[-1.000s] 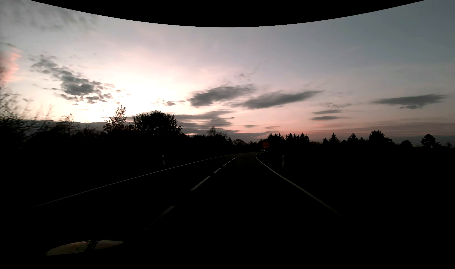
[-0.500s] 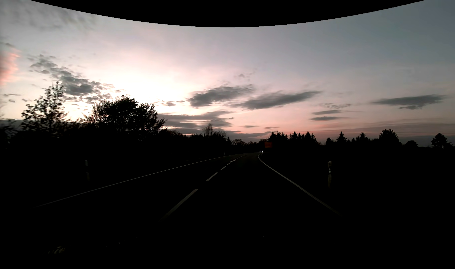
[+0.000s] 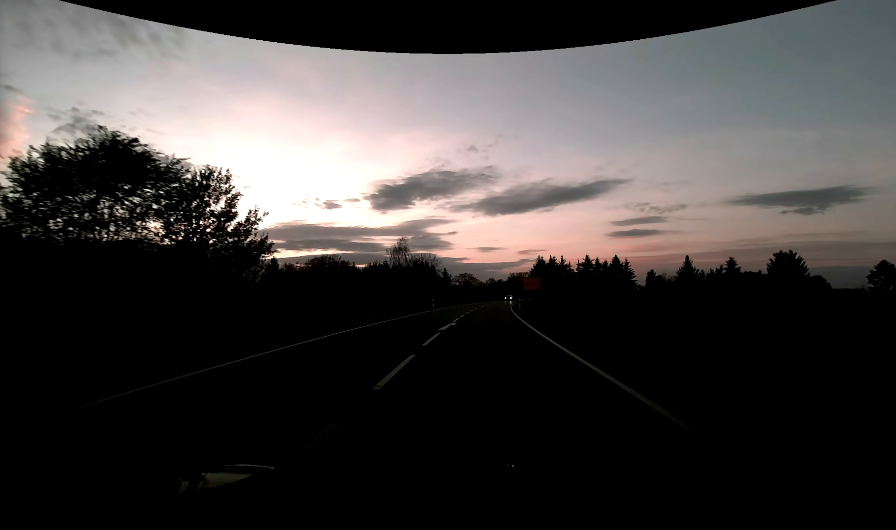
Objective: Follow the waypoints while adhering to traffic rules and regulations
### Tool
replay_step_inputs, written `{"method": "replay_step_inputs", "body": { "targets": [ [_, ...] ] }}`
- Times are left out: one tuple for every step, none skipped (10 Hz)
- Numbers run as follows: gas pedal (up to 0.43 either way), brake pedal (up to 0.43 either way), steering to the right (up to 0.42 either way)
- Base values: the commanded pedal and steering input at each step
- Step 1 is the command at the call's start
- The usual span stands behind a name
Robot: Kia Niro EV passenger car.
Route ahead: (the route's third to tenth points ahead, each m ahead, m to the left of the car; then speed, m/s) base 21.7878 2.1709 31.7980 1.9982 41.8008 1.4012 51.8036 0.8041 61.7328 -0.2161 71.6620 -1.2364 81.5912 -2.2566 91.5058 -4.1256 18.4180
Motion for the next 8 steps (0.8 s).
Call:
{"method": "replay_step_inputs", "body": {
  "targets": [
    [0.0,0.0,0.006],
    [0.0,0.0,0.007],
    [0.0,0.0,0.007],
    [0.008,0.0,0.007],
    [0.028,0.0,0.007],
    [0.028,0.0,0.007],
    [0.039,0.0,0.007],
    [0.047,0.0,0.008]
  ]
}}
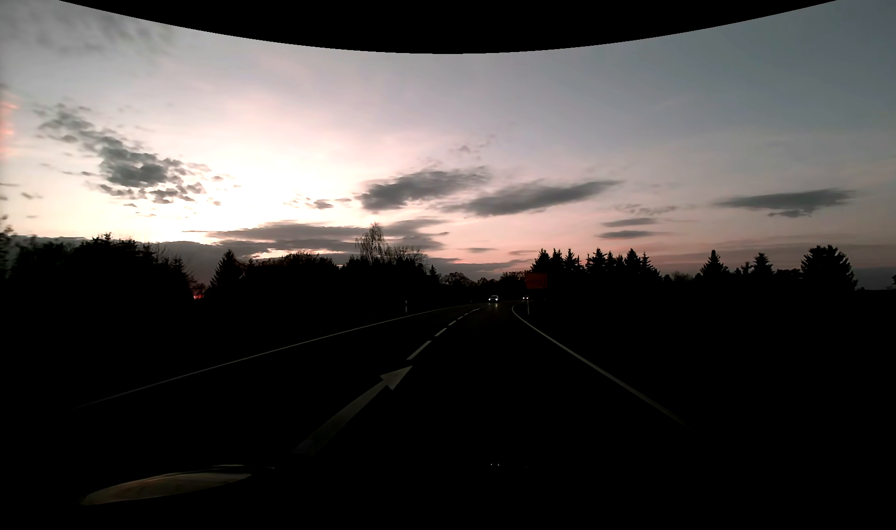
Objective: Follow the waypoints while adhering to traffic rules and regulations
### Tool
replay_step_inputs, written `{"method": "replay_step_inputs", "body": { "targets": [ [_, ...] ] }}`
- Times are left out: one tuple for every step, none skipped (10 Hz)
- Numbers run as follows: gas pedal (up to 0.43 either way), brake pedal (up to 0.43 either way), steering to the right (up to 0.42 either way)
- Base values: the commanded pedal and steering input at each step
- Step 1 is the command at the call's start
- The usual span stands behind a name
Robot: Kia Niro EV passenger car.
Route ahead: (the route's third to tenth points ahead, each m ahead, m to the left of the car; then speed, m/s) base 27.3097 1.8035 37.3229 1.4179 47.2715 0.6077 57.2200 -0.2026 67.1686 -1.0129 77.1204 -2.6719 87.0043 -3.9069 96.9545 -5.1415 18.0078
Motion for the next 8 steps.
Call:
{"method": "replay_step_inputs", "body": {
  "targets": [
    [0.059,0.0,0.008],
    [0.059,0.0,0.009],
    [0.059,0.0,0.009],
    [0.059,0.0,0.009],
    [0.067,0.0,0.01],
    [0.079,0.0,0.009],
    [0.079,0.0,0.009],
    [0.079,0.0,0.009]
  ]
}}
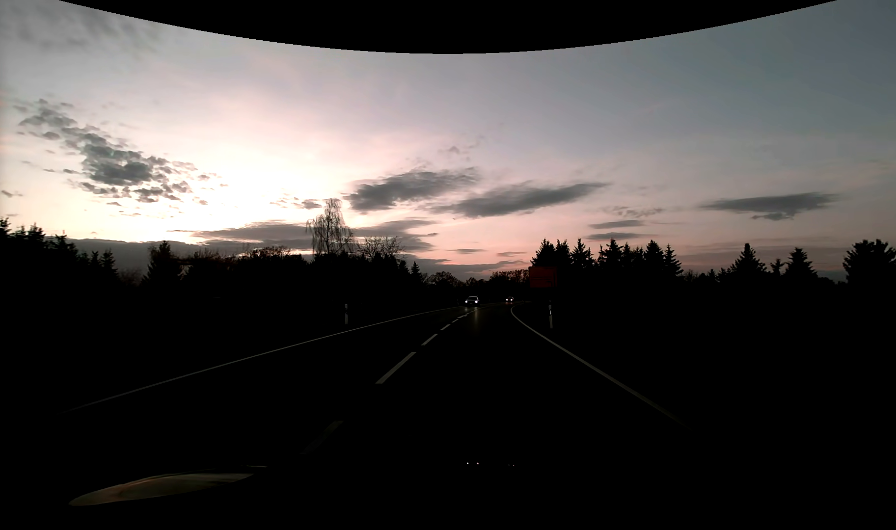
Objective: Follow the waypoints while adhering to traffic rules and regulations
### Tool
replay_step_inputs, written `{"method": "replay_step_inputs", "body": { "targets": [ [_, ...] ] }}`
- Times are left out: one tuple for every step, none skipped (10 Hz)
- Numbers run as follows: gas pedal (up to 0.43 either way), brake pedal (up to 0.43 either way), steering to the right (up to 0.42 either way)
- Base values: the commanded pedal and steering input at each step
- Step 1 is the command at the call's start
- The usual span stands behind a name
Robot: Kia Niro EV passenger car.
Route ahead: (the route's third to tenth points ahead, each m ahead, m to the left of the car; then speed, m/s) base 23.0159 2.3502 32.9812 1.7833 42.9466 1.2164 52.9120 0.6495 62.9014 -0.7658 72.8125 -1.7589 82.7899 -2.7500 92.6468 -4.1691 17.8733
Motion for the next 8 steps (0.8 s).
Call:
{"method": "replay_step_inputs", "body": {
  "targets": [
    [0.079,0.0,0.009],
    [0.079,0.0,0.009],
    [0.079,0.0,0.008],
    [0.079,0.0,0.007],
    [0.079,0.0,0.007],
    [0.079,0.0,0.007],
    [0.079,0.0,0.006],
    [0.079,0.0,0.007]
  ]
}}
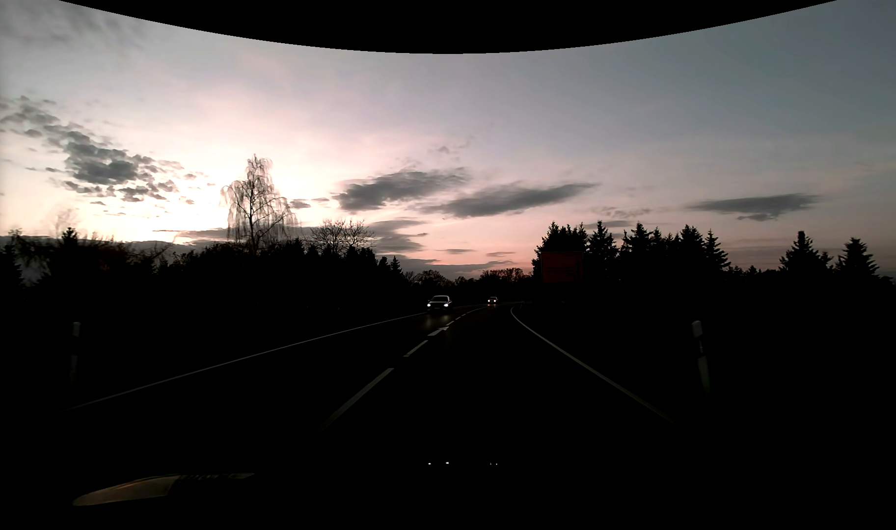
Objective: Follow the waypoints while adhering to traffic rules and regulations
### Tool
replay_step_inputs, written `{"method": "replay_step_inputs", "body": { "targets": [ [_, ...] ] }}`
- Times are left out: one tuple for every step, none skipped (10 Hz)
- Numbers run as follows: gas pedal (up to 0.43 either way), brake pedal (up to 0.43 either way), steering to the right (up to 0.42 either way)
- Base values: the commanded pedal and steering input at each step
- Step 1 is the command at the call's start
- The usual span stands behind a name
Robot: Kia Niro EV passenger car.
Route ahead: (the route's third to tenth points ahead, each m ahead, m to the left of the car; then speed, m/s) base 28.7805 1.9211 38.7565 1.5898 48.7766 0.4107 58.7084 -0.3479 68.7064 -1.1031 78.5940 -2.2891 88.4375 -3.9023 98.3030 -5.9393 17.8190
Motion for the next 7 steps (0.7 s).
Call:
{"method": "replay_step_inputs", "body": {
  "targets": [
    [0.079,0.0,0.006],
    [0.087,0.0,0.006],
    [0.087,0.0,0.006],
    [0.098,0.0,0.006],
    [0.098,0.0,0.006],
    [0.098,0.0,0.006],
    [0.098,0.0,0.006]
  ]
}}
